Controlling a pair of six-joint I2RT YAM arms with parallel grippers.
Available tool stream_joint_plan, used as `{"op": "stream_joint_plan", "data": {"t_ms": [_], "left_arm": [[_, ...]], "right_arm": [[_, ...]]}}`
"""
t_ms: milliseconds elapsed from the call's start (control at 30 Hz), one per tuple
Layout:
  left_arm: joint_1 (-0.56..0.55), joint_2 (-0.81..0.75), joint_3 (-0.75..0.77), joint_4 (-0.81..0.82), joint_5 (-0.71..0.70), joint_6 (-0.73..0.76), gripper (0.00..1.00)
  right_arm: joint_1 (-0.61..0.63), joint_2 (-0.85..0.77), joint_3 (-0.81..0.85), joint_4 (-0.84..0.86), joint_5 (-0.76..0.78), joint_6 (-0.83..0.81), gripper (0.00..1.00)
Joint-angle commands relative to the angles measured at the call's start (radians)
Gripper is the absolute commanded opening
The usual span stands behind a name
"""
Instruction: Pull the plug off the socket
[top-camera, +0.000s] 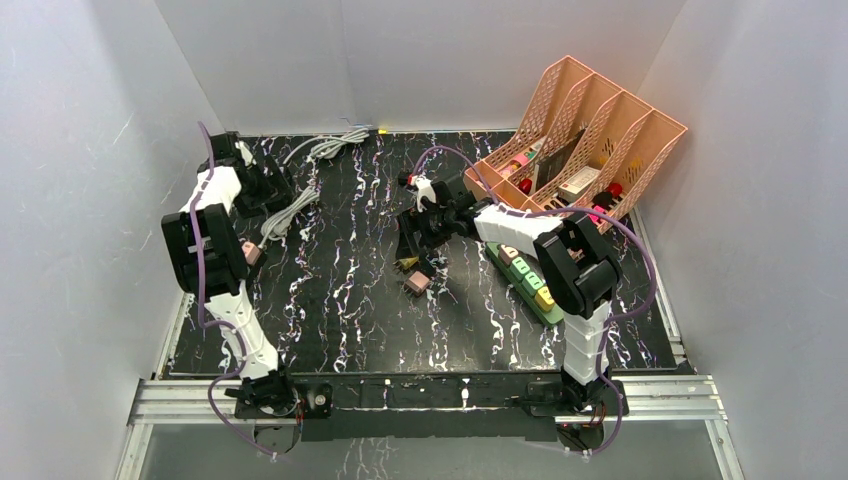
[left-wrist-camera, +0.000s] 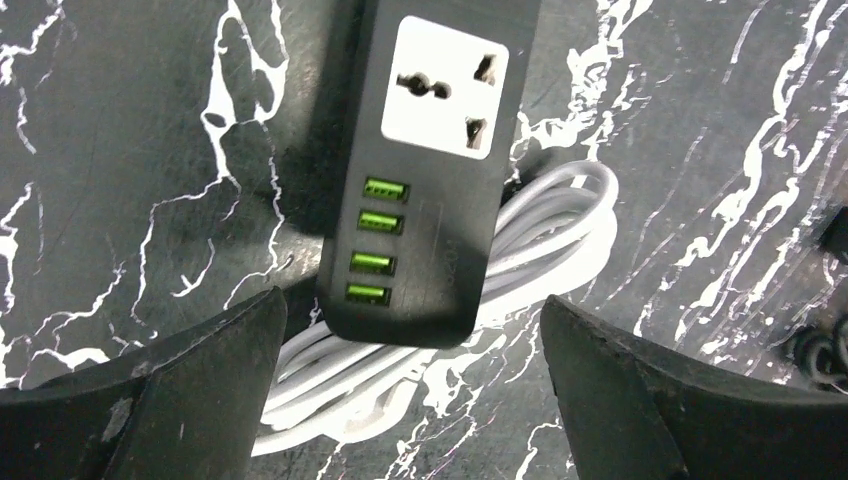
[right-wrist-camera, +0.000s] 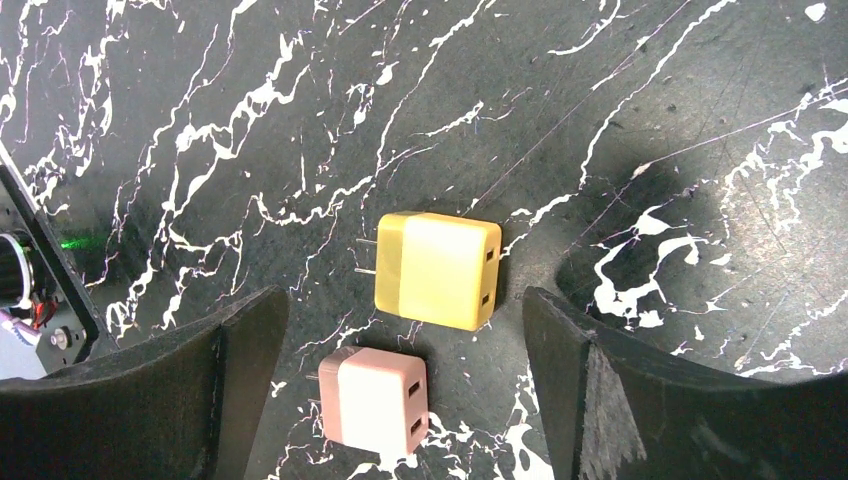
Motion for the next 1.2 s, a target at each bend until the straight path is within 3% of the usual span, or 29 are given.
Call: {"op": "stream_joint_plan", "data": {"t_ms": [0,433,667,900,1167], "left_arm": [[-0.004,-0.095,-0.025,-0.033,-0.079,-0.012,0.98],[-0.003,-0.344,-0.257,-0.035,-0.323,0.038,0.98],[-0.004,-0.458,-0.448,-0.039,-0.378,0.052,0.97],[-0.004,-0.513,-0.538,-0.028,-0.394,0.055,0.91],[-0.005,-0.521,-0.562,-0.034,-0.333,0.049,0.53]], "right_arm": [[0.004,-0.063,0.02,0.021,0.007,-0.012,0.95],[0.008,-0.17,-0.082,0.034,0.031,0.032,0.95],[0.008,-0.253,-0.166,0.06,0.003,0.053,0.95],[0.008,-0.306,-0.211,0.08,-0.012,0.054,0.95],[0.008,-0.335,-0.233,0.084,-0.017,0.051,0.95]]}}
